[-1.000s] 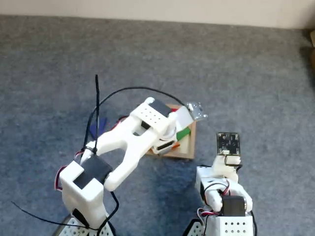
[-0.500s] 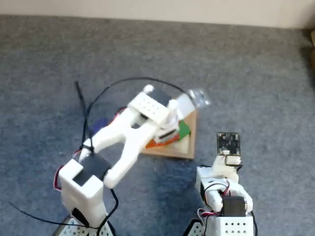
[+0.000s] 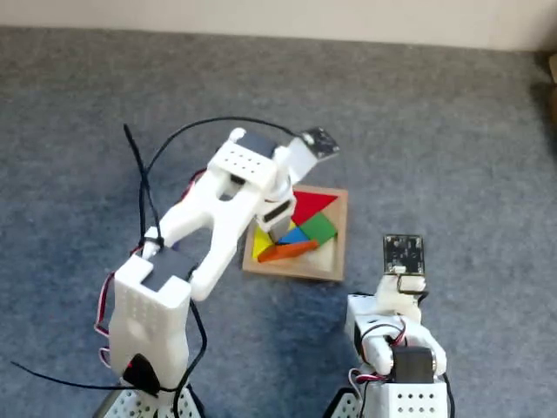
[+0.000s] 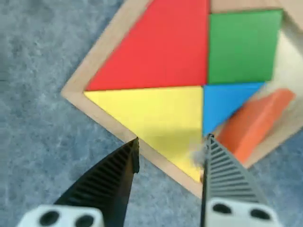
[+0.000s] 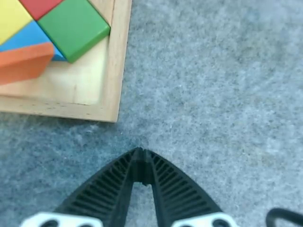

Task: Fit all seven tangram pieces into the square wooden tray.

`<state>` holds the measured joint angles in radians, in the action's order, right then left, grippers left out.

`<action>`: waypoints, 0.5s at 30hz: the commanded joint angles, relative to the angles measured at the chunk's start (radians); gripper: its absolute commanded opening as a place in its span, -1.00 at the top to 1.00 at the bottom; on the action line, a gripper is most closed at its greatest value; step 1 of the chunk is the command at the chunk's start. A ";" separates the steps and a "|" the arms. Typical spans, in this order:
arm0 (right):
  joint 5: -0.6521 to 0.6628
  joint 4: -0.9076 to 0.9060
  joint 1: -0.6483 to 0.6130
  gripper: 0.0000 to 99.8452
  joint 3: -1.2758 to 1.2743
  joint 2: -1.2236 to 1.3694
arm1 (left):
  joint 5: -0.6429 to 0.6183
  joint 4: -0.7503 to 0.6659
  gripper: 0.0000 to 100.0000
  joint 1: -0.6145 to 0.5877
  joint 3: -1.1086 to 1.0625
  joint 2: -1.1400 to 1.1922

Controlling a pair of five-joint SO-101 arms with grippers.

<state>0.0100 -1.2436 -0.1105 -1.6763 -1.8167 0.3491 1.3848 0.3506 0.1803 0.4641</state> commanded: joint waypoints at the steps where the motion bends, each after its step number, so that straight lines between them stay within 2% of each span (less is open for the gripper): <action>1: -0.003 -0.007 0.010 0.99 -0.137 -0.015 | -0.040 0.104 0.55 -0.001 0.151 -0.022; 7: -0.003 -0.007 0.010 0.99 -0.137 -0.015 | -0.051 0.272 0.55 0.085 0.262 -0.068; 10: -0.003 -0.007 0.010 0.99 -0.137 -0.015 | -0.103 0.298 0.55 0.122 0.255 -0.064; 15: -0.003 -0.007 0.010 0.99 -0.137 -0.015 | -0.110 0.288 0.55 0.153 0.162 -0.073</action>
<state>0.0100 -1.2436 -0.1105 -1.6763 -1.8167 0.2463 1.6640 0.4764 0.3552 0.4580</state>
